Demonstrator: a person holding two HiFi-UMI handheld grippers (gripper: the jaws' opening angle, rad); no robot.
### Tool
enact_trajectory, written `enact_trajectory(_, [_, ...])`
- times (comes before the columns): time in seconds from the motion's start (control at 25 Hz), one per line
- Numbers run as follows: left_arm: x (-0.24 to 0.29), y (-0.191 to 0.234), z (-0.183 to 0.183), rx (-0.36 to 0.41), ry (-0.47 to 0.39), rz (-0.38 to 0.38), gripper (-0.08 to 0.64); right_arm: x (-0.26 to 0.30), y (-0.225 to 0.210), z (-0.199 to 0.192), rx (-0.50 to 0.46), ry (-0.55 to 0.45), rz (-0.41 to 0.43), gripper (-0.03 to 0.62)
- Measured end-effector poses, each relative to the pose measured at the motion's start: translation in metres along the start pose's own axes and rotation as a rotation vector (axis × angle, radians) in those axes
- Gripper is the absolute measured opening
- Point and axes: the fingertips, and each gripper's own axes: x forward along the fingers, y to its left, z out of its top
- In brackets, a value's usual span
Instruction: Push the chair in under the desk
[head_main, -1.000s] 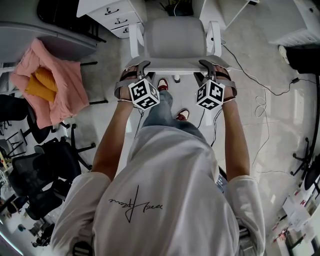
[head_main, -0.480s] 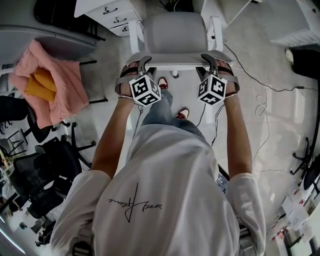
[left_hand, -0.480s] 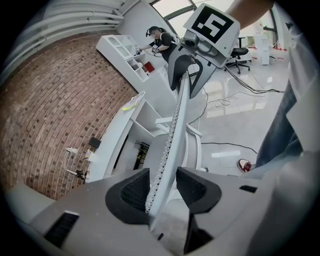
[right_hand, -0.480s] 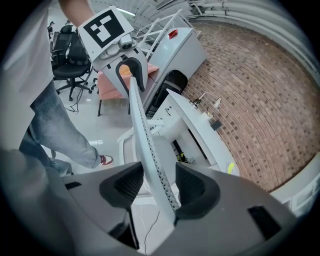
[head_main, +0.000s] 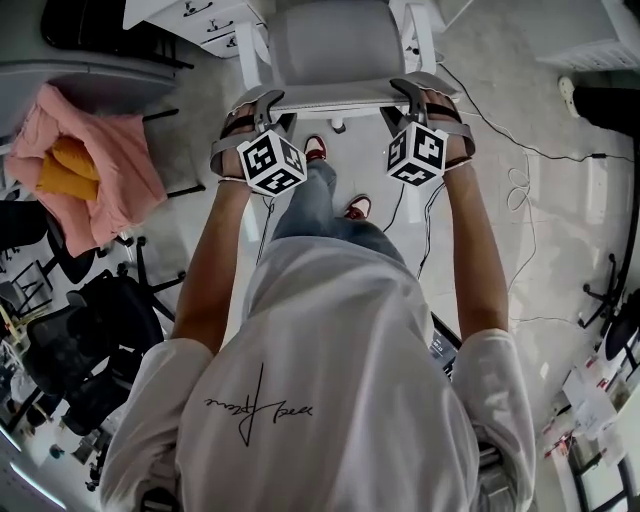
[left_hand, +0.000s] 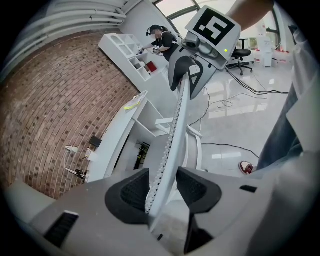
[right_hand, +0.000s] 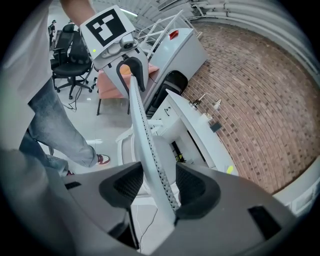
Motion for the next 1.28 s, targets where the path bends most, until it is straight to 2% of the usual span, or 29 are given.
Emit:
enact_trajectory(0.72, [0.022,0.032,0.011,-0.012,-0.006,0.026,0.17,0.026,-0.039,-0.001,-0.033,-0.016,0.02,0.219])
enact_trajectory(0.96, [0.021,0.026,0.016,-0.004,-0.017,0.044,0.17,0.025,-0.039,-0.007,-0.04,-0.012,0.021,0.221])
enact_trajectory(1.28, [0.018,0.017,0.022,-0.015,-0.009,0.029,0.166,0.022,-0.038,-0.014,-0.05,-0.008,0.02,0.221])
